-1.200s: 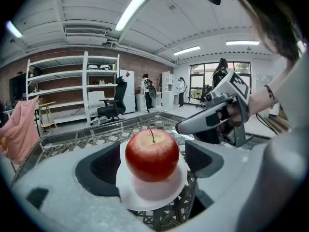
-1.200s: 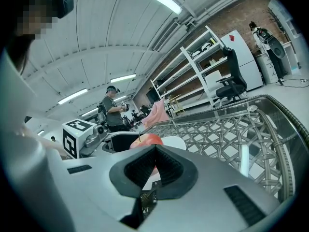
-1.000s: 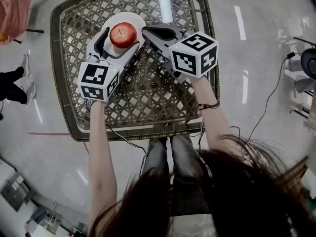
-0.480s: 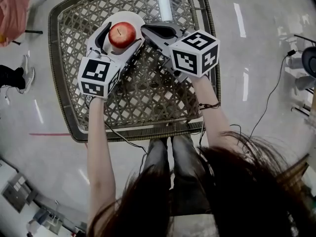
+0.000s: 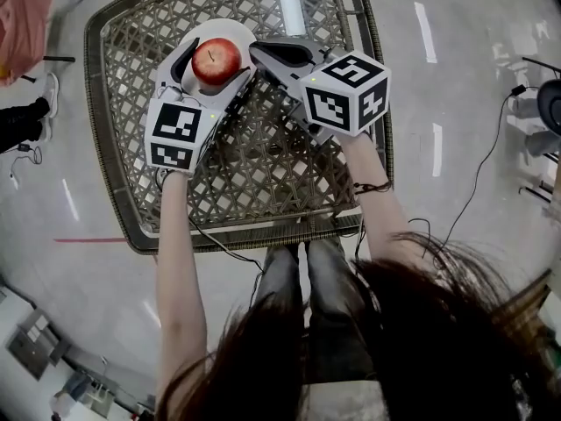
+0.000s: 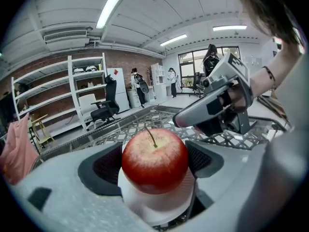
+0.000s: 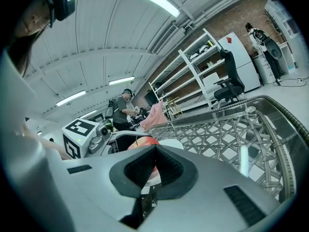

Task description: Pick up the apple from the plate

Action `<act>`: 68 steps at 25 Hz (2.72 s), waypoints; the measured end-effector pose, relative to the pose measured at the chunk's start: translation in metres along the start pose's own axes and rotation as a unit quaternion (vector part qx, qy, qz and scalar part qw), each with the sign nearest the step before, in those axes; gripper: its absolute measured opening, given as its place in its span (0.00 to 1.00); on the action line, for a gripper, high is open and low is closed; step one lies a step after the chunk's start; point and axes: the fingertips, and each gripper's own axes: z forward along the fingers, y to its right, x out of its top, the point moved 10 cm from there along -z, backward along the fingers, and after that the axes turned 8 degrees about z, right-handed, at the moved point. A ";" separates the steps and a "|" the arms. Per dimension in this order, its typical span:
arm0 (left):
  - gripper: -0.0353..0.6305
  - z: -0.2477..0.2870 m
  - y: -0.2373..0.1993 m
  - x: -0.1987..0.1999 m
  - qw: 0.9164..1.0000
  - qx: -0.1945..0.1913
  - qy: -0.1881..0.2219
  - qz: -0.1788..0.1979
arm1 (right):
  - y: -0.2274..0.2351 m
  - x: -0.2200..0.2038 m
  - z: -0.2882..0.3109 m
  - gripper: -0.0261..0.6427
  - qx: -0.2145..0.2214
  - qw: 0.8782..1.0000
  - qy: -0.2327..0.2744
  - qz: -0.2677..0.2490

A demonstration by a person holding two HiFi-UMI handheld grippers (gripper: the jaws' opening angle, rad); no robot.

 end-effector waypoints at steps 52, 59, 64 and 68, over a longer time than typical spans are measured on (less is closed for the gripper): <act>0.67 -0.083 0.012 0.065 0.993 0.033 0.027 -0.112 | -0.073 0.064 -0.032 0.05 -0.005 1.000 -0.017 -0.020; 0.67 -0.099 0.019 0.077 0.992 0.037 0.030 -0.118 | -0.088 0.065 -0.045 0.05 -0.003 1.000 -0.015 -0.020; 0.67 -0.112 0.022 0.085 0.990 0.046 0.035 -0.129 | -0.097 0.069 -0.054 0.05 0.001 1.000 -0.014 -0.022; 0.67 -0.123 0.024 0.092 0.989 0.054 0.041 -0.133 | -0.106 0.074 -0.058 0.05 0.006 1.000 -0.011 -0.029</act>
